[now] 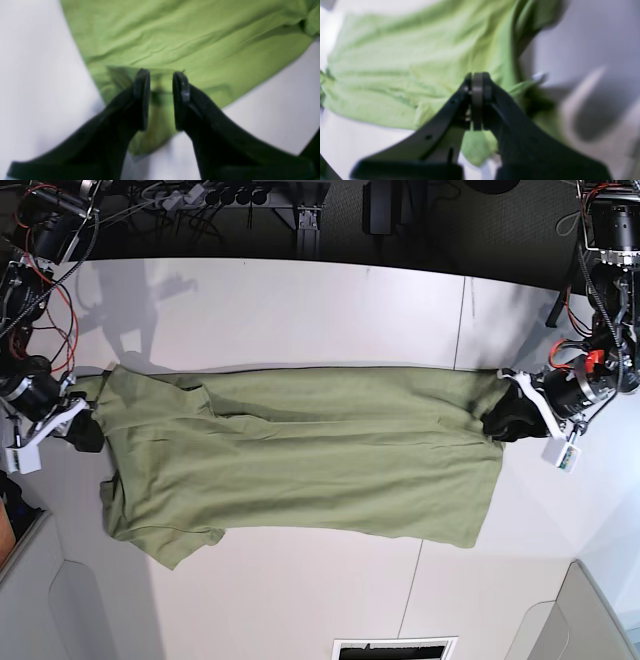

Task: Layout the t-shirt on the table in an organized manner, then fold the t-shirt properly
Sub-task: 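Fold the held edge over toward the opposite side with both grippers, then regrasp the folded shirt's edge at both ends with both grippers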

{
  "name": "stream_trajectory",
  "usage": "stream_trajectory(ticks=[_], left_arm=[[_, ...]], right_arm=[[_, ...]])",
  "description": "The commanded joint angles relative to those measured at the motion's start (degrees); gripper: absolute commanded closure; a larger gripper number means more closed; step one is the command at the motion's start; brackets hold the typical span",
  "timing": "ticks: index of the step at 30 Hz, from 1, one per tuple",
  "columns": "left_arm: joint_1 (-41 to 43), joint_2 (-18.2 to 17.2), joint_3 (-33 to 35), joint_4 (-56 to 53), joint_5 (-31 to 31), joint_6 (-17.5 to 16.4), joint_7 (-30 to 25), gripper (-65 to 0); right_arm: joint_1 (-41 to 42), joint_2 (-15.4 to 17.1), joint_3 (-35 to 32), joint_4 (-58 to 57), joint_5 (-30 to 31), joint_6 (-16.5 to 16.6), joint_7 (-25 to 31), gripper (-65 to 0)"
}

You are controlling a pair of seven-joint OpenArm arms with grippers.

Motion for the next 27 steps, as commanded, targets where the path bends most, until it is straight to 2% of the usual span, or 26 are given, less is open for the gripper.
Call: stream_trajectory(ticks=[1,3,6,9,13,15,16,20,27], left_arm=[[0.7,-1.6,-2.19,0.76,-2.1,-0.47,0.37,-18.8],[3.02,-2.27,-5.03,0.74,-3.8,-0.47,0.79,-23.2],[6.91,-2.43,-8.57,0.74,-5.53,-0.47,0.79,-26.8],[10.67,-2.23,-10.75,0.74,-7.98,-0.47,1.09,-27.2],[14.32,-0.81,-12.37,0.74,-9.01,-0.47,1.16,-37.7],[14.49,0.39,-12.44,0.72,-7.76,-0.47,1.01,-40.6],[14.47,1.01,-12.44,0.72,-6.71,-0.47,0.13,-40.7],[14.47,2.86,-12.44,0.48,-3.13,-0.47,-2.25,-40.7],[10.93,5.68,-12.41,-4.76,-2.19,-0.47,-3.19,-40.6]], right_arm=[[1.05,1.14,2.43,1.46,1.49,-0.04,0.55,0.0],[1.05,1.27,6.21,1.57,2.19,-0.55,-0.15,-2.3],[1.03,1.22,11.32,1.49,2.21,-0.98,-1.6,-20.3],[-0.57,1.29,13.22,1.42,2.47,-0.94,-2.49,-28.1],[-5.7,1.09,12.09,-0.24,1.25,-0.92,1.03,-28.5],[-7.08,1.09,11.56,-2.91,-0.04,-1.05,4.22,-28.5],[-7.23,1.11,11.47,-4.5,-0.24,-1.07,5.51,-28.7],[-7.21,1.09,11.47,-9.81,-0.79,-1.05,8.02,-37.5],[-6.01,1.07,8.76,-12.28,0.72,-1.03,8.63,-38.2]])
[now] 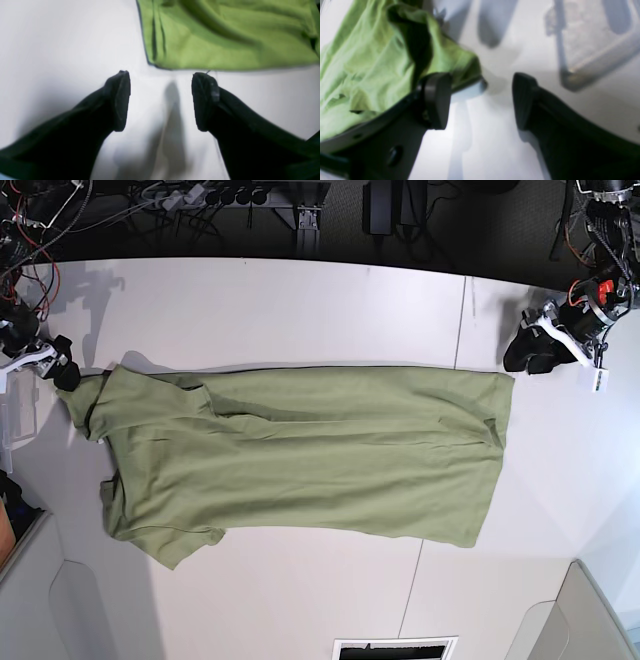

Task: Layout the t-shirt on the table in an organized manner, then fold the t-shirt properly
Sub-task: 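Regrasp the folded shirt's edge at both ends with both grippers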

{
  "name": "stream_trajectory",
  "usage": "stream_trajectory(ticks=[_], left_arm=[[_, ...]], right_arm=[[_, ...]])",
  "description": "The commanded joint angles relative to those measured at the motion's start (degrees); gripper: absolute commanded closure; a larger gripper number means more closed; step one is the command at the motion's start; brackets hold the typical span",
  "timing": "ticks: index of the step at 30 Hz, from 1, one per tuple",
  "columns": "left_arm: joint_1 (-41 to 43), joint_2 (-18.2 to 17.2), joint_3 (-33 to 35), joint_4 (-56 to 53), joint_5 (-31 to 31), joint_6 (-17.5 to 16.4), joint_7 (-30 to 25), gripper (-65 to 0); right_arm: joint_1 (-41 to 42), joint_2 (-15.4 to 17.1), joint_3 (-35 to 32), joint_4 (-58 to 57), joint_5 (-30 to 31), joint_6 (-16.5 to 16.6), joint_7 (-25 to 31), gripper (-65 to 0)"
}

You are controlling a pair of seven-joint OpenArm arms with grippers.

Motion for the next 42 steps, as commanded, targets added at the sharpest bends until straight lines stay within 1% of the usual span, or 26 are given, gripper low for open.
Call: stream_trajectory(ticks=[1,4,7,9,13,14,15,16,17,18,19,20,21,25,29,31,34,38,42], left_arm=[[-1.27,-0.76,-0.46,-0.33,-1.2,-0.54,-1.29,-40.7],[-3.26,0.11,-0.42,-3.15,-0.44,-0.54,-1.29,-40.7],[-4.9,0.24,0.68,-4.61,-0.35,-0.54,-1.36,-40.7],[-6.05,0.24,2.34,-5.27,0.04,-0.54,-1.55,-40.6],[-6.93,0.76,7.1,-5.33,3.26,-0.54,-3.54,-40.6],[-6.91,0.9,8.41,-5.33,4.44,-0.54,-4.09,-40.6],[-6.91,0.9,9.66,-5.33,5.75,-0.54,-4.37,-40.3],[-6.93,0.9,10.73,-5.33,6.91,-0.54,-4.72,-38.6],[-6.93,0.87,11.52,-5.33,7.93,-0.54,-5.42,-33.5],[-6.93,0.87,11.78,-5.33,8.94,-0.54,-5.57,-25.2],[-6.93,0.85,11.8,-5.33,9.6,-0.54,-5.55,-15.2],[-6.91,0.74,11.72,-5.33,9.92,-0.54,-5.53,-5.5],[-6.88,0.52,11.45,-5.33,9.94,-0.54,-5.25,0.0],[-6.05,-0.66,8.72,-4.85,9.22,-0.54,-3.72,0.0],[-2.19,-2.36,5.27,-2.14,4.92,-0.54,-3.13,0.0],[0.13,-3.13,4.31,-0.28,2.38,-0.54,-1.6,0.0],[3.82,-3.43,3.5,3.04,-0.52,-0.54,0.24,0.0],[9.29,-3.41,3.26,7.58,-1.88,-0.54,0.28,0.0],[12.63,-3.39,3.26,10.34,-1.99,-0.54,0.28,0.0]], right_arm=[[1.46,0.96,-0.66,0.74,1.31,0.22,0.9,-38.2],[1.88,0.96,-2.62,0.74,1.42,0.22,0.94,-38.2],[1.88,0.74,-4.5,0.74,2.43,0.22,0.96,-38.2],[2.36,-0.07,-5.16,0.74,2.29,0.22,0.9,-38.2],[3.34,-2.51,-5.27,0.74,2.23,0.24,0.87,-37.8],[3.45,-2.89,-5.29,0.74,2.19,0.24,0.87,-36.0],[3.5,-3.21,-5.31,0.74,2.23,0.24,0.87,-32.3],[3.63,-3.52,-5.27,0.74,2.16,0.24,0.87,-27.0],[3.65,-3.65,-5.29,0.74,2.23,0.24,0.87,-20.2],[3.78,-3.78,-5.29,0.74,2.19,0.24,0.87,-12.0],[3.78,-3.78,-5.29,0.74,2.25,0.24,0.85,-2.8],[3.76,-3.72,-5.27,0.79,2.23,0.24,0.57,0.0],[3.74,-3.61,-5.27,0.87,2.23,0.24,-0.31,0.0],[3.39,-3.61,-2.97,2.43,5.95,1.46,-6.14,0.0],[1.05,-3.28,1.62,5.25,10.4,1.55,-10.56,0.0],[-0.94,-2.78,3.08,6.95,12.33,1.79,-11.58,0.0],[-4.31,-1.66,3.3,9.01,14.05,1.95,-12.5,0.0],[-9.9,-0.55,3.32,11.74,14.47,1.92,-12.68,0.0],[-14.53,-0.48,3.32,14.23,14.43,1.92,-12.68,0.0]])
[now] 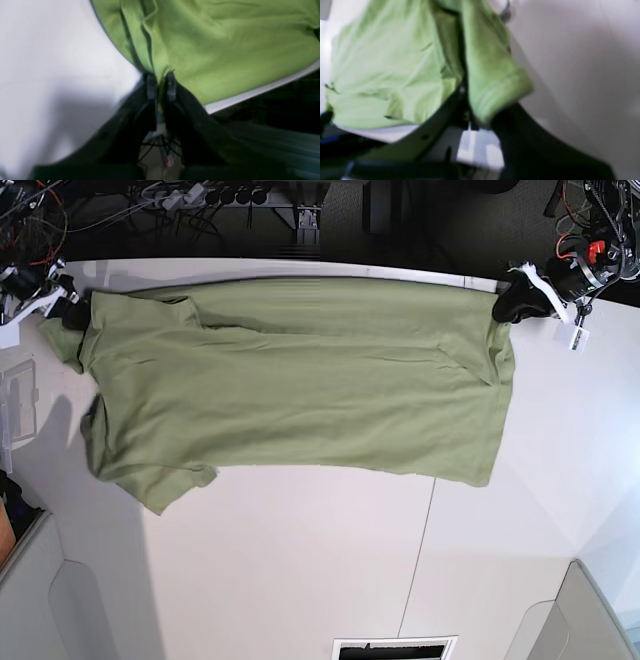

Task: Layout the t-shirt on the table in an organized manner, then fold the t-shirt properly
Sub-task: 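Regrasp the folded shirt's edge at both ends with both grippers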

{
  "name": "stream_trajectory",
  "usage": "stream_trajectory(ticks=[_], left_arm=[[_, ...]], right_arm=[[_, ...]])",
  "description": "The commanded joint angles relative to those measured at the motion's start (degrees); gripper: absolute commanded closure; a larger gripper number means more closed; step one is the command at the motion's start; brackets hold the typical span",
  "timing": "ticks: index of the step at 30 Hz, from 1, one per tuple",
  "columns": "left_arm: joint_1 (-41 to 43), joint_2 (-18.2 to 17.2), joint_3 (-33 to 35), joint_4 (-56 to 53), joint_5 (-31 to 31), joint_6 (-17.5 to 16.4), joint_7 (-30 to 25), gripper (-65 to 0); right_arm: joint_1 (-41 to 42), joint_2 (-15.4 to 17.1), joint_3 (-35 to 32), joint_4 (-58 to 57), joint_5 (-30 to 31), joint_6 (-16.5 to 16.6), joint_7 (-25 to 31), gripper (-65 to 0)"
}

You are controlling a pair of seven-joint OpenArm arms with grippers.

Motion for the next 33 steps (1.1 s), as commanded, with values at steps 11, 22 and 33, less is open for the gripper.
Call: stream_trajectory(ticks=[11,22,33], left_arm=[[0.94,-1.44,-2.12,2.01,-4.5,-0.1,2.34,-26.1],[-1.07,-7.21,-12.59,11.47,-6.91,-0.1,-0.83,-26.1],[-20.98,-8.87,7.65,-1.42,8.09,2.21,-8.17,-37.5]], right_arm=[[-2.19,1.31,1.25,3.98,1.18,0.44,1.57,-30.7],[0.81,6.12,6.12,17.51,0.92,0.11,4.81,-30.8],[23.69,7.85,-9.33,-1.11,-13.55,-2.23,11.17,-30.8]])
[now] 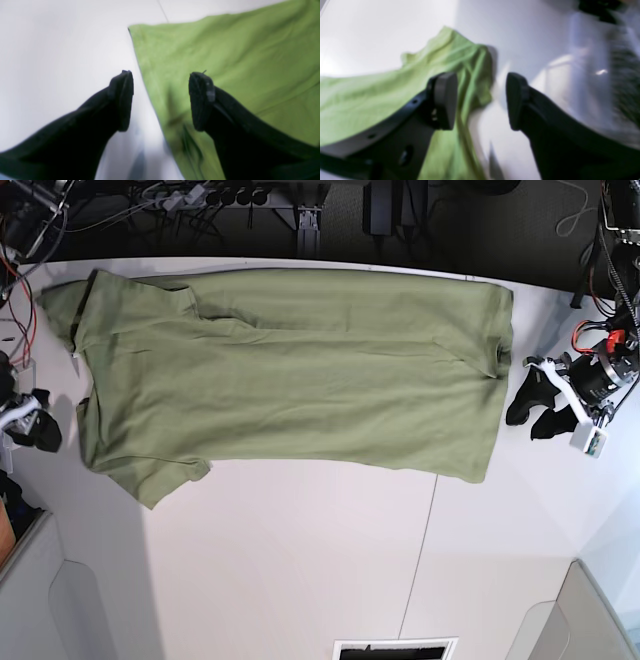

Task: Layout the t-shirt on the table in an organized manner, then fold the t-shirt properly
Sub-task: 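Regrasp the folded shirt's edge at both ends with both grippers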

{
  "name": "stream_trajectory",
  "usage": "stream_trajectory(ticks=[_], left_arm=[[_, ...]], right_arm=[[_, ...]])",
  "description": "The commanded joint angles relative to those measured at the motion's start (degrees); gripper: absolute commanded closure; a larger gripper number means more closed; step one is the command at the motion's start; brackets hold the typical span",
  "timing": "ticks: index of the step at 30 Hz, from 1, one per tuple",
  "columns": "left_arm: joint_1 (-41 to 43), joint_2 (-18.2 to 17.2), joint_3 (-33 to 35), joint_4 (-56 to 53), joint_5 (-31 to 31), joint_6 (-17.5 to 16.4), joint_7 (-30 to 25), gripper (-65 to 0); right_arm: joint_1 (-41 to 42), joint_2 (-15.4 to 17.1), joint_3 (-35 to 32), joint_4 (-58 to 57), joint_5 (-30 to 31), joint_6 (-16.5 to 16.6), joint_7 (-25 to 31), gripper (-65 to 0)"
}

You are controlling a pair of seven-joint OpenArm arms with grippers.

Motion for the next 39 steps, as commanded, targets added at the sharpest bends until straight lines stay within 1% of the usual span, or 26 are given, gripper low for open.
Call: stream_trajectory(ticks=[1,3,6,8,10,13,16,18,22,24,27,30,33,34,35,36,37,38,39], left_arm=[[-3.02,-1.25,1.51,-1.73,-0.15,0.2,-1.46,-37.5],[-7.5,-1.25,5.09,-6.86,1.66,1.36,-1.79,-37.5],[-13.88,-1.22,8.37,-14.75,2.38,1.57,-2.23,-37.5],[-17.57,-1.2,9.77,-19.78,2.38,1.55,-2.25,-37.5],[-20.72,-1.03,10.93,-24.76,2.51,1.55,-2.34,-37.5],[-24.39,-0.26,12.07,-31.45,2.6,1.53,-3.43,-39.5],[-27.41,1.18,12.17,-36.39,3.17,1.51,-5.35,-39.6],[-29.24,2.4,12.17,-38.29,3.98,1.51,-5.53,-39.6],[-30.38,4.33,12.96,-38.93,4.13,0.94,-5.49,-39.6],[-30.36,5.16,13.92,-38.93,5.95,1.01,-6.12,-39.6],[-30.38,6.08,15.78,-38.93,7.93,1.14,-7.15,-39.6],[-30.38,6.23,17.51,-38.93,8.61,1.14,-9.55,-39.6],[-30.38,6.23,17.9,-38.91,8.61,1.11,-9.9,-39.4],[-30.38,6.19,17.9,-38.91,8.61,1.14,-9.88,-37.3],[-30.38,6.14,17.9,-38.91,8.63,1.11,-9.68,-32.6],[-30.38,6.01,17.9,-38.91,8.63,1.05,-9.42,-25.1],[-30.4,5.88,17.9,-38.88,8.63,0.09,-8.98,-16.3],[-30.56,5.7,17.9,-38.88,8.55,-1.88,-8.37,-8.1],[-30.71,5.53,17.9,-38.86,8.31,-2.22,-7.37,-0.6]], right_arm=[[3.69,1.36,-1.25,-1.75,-0.96,-0.35,2.38,-30.8],[8.66,1.42,-4.26,-7.8,-4.04,-0.68,3.54,-30.9],[14.93,1.44,-7.87,-16.74,-9.49,-1.92,6.32,-30.9],[17.86,1.57,-9.88,-21.94,-13.31,-3.54,8.33,-30.9],[19.61,1.92,-11.76,-26.4,-15.41,-4.85,10.08,-30.9],[20.06,2.21,-13.97,-30.21,-15.67,-4.98,11.39,-34.6],[19.91,2.19,-16.06,-31.5,-15.76,-4.96,11.37,-34.8],[19.91,2.19,-17.22,-31.76,-15.56,-4.96,11.45,-34.8],[19.91,2.08,-18.6,-31.76,-15.54,-4.96,11.52,-34.8],[19.91,1.88,-18.6,-31.76,-15.32,-4.96,11.32,-34.7],[19.91,1.68,-18.6,-31.76,-13.18,-4.79,10.56,-34.7],[19.91,1.05,-18.6,-31.74,-12.98,-4.52,9.55,-34.5],[19.91,0.59,-18.62,-31.71,-12.5,-3.08,8.85,-34.5],[19.91,0.59,-18.62,-31.71,-11.87,-2.84,8.72,-34.2],[19.91,0.63,-18.6,-31.67,-11.15,-2.84,8.72,-31.5],[19.93,0.63,-18.6,-31.54,-10.51,-2.84,8.72,-26.2],[19.93,0.63,-18.6,-31.32,-9.92,-2.84,8.72,-19.5],[19.93,0.63,-18.6,-31.08,-9.42,-2.84,8.72,-11.9],[19.93,0.63,-18.6,-30.88,-9.05,-2.84,8.72,-4.3]])
